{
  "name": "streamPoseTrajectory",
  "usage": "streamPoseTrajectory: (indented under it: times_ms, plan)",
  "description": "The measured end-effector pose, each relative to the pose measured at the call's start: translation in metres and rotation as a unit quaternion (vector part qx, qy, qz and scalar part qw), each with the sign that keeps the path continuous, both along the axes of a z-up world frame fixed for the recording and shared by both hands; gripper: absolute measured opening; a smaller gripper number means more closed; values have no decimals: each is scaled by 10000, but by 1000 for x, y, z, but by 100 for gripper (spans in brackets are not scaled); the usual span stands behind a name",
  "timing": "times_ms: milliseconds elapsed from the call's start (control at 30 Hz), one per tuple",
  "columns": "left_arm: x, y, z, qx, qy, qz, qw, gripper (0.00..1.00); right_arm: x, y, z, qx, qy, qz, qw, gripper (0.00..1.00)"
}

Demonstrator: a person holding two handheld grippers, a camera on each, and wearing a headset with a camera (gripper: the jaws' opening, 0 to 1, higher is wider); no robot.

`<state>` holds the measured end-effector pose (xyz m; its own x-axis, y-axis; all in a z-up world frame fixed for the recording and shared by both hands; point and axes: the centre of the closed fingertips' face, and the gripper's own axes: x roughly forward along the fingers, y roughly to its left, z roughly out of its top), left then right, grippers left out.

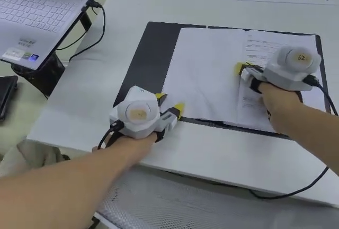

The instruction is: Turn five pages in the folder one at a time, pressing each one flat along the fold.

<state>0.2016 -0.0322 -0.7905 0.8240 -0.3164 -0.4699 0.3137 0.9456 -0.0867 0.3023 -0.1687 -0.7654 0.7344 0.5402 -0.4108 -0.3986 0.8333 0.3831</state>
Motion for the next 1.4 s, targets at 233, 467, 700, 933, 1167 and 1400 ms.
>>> streamPoseTrajectory:
  times_ms: [233,467,700,933,1167,1400]
  plan:
    - [0,0,0,-11,5,6,10000,29,-27,1,-3,97,111,70,9999,0]
    - [-2,0,0,-8,3,4,10000,29,-54,6,-5,204,251,203,9993,0]
    - [-4,1,1,3,8,-4,10000,29,-84,10,-8,194,335,333,9987,0]
    - [-5,2,2,21,9,-14,10000,29,-107,8,-13,337,539,436,9970,0]
    - [-4,3,2,29,18,-15,10000,29,-132,7,-16,511,826,474,9941,0]
    - [-3,3,3,60,32,-21,10000,29,-156,7,-17,309,1312,632,9889,0]
